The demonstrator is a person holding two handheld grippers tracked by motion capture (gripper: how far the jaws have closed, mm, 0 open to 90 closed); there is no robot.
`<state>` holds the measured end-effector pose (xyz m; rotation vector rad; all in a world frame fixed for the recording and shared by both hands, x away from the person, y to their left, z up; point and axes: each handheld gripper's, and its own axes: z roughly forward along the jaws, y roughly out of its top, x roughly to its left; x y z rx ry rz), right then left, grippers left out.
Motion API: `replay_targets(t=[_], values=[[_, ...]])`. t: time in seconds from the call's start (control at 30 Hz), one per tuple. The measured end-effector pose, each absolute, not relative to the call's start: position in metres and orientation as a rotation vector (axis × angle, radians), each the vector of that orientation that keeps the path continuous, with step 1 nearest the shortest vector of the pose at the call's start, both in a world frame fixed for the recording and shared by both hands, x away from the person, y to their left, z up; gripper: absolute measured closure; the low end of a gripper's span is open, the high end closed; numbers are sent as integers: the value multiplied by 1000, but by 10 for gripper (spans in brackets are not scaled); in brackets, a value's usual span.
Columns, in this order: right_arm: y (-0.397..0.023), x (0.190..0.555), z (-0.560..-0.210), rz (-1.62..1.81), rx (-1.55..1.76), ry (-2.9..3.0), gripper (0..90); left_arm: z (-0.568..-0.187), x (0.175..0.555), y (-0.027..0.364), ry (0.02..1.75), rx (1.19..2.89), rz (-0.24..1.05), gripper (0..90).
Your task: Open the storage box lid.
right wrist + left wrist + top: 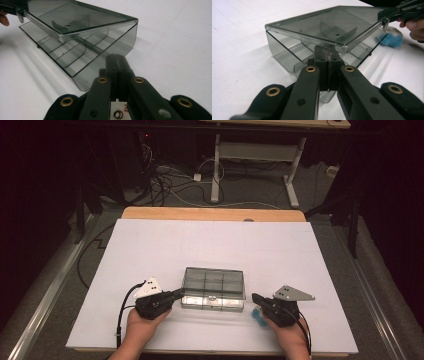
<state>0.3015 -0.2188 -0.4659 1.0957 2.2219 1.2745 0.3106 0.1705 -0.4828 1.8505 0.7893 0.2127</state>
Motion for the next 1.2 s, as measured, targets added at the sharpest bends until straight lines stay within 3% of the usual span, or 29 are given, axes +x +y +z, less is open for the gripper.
replay_targets(t=[1.2], values=[[-196,390,-430,1363,1048,2090,900,-453,377,158,826,1828,228,873]])
